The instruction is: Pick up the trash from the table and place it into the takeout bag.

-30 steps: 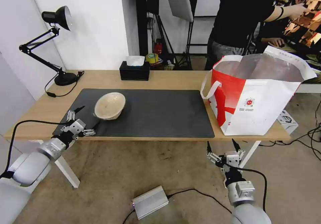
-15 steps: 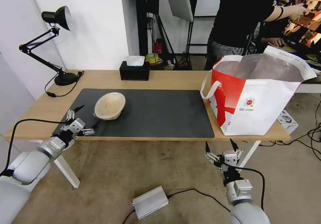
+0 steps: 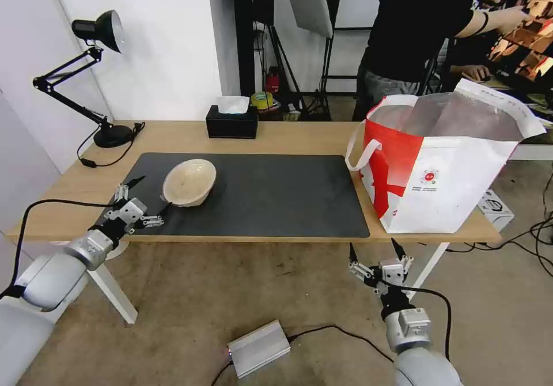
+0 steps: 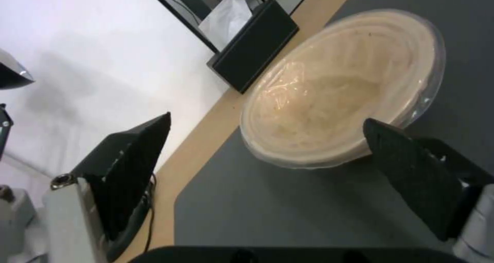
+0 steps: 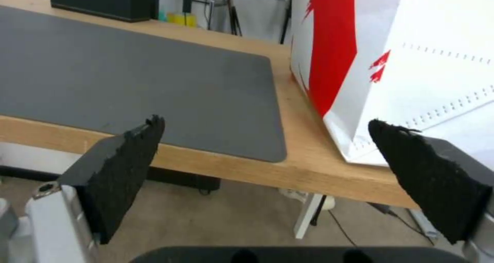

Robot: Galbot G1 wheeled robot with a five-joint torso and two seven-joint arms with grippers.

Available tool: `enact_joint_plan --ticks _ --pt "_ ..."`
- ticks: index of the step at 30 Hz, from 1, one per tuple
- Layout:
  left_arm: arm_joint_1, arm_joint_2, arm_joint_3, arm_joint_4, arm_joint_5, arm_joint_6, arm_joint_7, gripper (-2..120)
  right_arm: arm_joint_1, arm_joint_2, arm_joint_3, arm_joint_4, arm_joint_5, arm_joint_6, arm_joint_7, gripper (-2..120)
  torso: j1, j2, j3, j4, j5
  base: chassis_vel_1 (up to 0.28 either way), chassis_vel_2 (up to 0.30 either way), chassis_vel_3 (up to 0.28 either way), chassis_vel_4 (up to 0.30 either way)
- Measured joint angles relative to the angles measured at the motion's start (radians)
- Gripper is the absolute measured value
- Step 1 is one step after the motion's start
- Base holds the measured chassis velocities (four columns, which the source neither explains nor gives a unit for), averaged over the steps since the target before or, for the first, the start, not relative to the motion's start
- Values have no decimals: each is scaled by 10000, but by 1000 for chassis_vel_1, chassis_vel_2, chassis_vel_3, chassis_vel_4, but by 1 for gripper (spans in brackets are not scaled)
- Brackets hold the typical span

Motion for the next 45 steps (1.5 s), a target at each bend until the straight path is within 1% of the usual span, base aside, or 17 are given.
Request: enact_joint_plan --ticks 9,33,45 --pt "-452 -63 489 148 0 35 1 100 -6 52 26 20 -12 -10 -11 100 0 0 0 -3 -1 0 0 0 0" --pt "-400 -92 457 -749 -335 221 4 100 32 127 37 -22 -37 -25 -78 100 -2 0 0 -1 0 0 0 0 0" --pt "-602 -190 951 -828 -740 316 -25 100 26 155 47 -22 -46 -29 -106 100 -1 0 0 -1 0 0 0 0 0"
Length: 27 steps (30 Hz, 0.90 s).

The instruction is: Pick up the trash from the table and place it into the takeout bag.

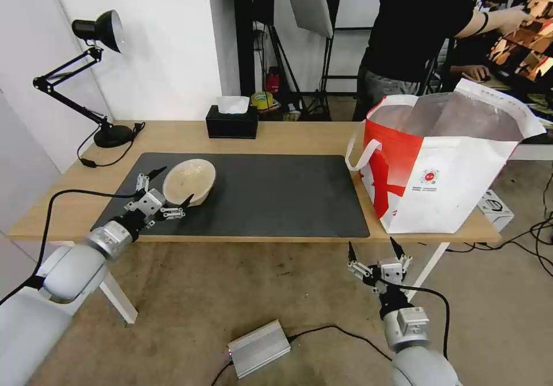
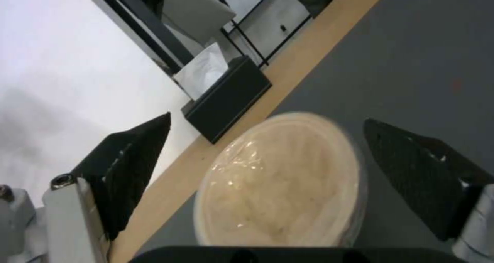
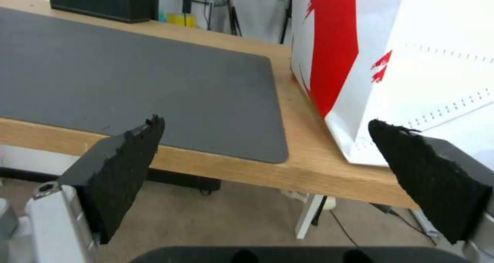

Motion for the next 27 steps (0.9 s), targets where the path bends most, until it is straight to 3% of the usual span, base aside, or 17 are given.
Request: enact_joint_plan --ticks 27 --pt "-105 -335 505 590 -142 4 11 100 -56 15 27 30 -38 -7 -23 100 2 0 0 0 -2 0 0 0 0"
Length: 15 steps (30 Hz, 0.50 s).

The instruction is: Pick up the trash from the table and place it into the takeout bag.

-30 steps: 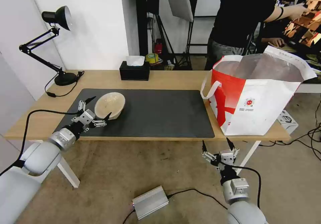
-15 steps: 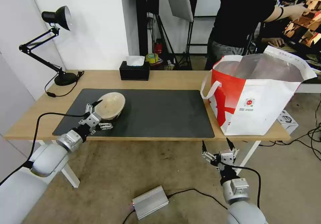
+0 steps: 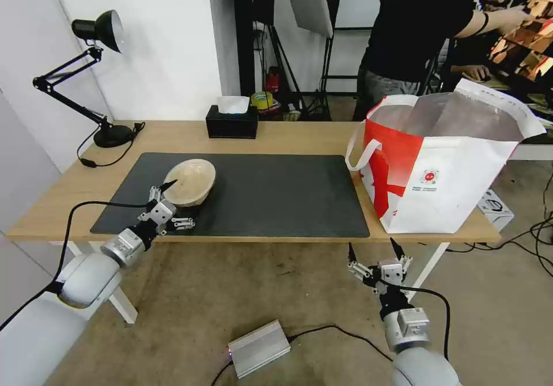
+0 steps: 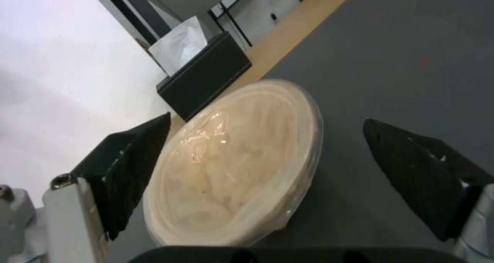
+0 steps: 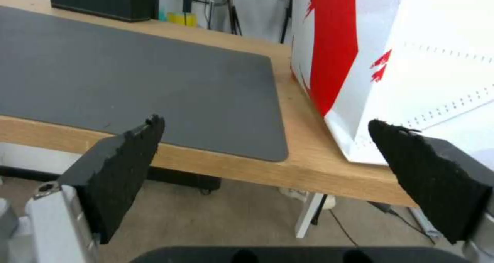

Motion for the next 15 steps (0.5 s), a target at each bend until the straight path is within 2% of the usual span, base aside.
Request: enact_joint_plan --ticks 15 --pt "-143 46 138 410 20 -34 25 100 27 -3 14 -15 15 0 0 100 0 0 0 0 2 0 0 0 0"
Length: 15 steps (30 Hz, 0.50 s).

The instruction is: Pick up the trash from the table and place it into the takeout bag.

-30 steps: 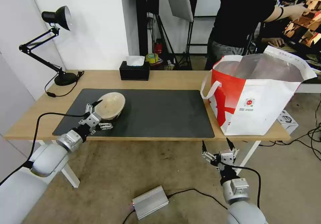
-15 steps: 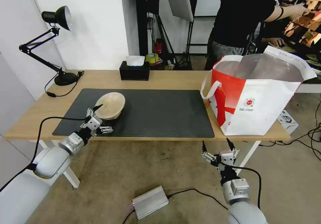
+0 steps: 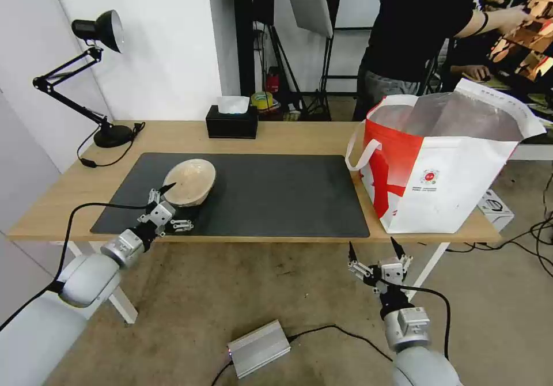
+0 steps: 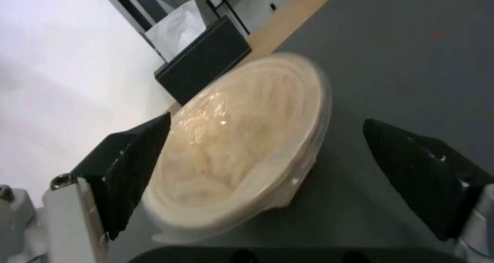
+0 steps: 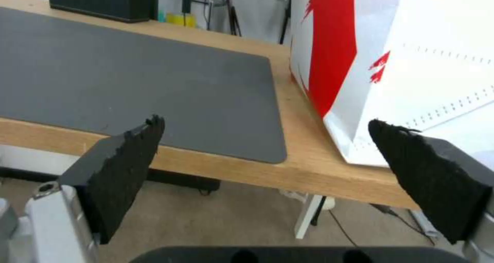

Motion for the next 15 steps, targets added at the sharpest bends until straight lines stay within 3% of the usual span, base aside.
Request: enact_joint_plan --ticks 15 --pt "-85 42 -8 421 33 -76 52 100 -5 18 -2 -34 2 0 1 100 0 0 0 0 0 0 0 0 0"
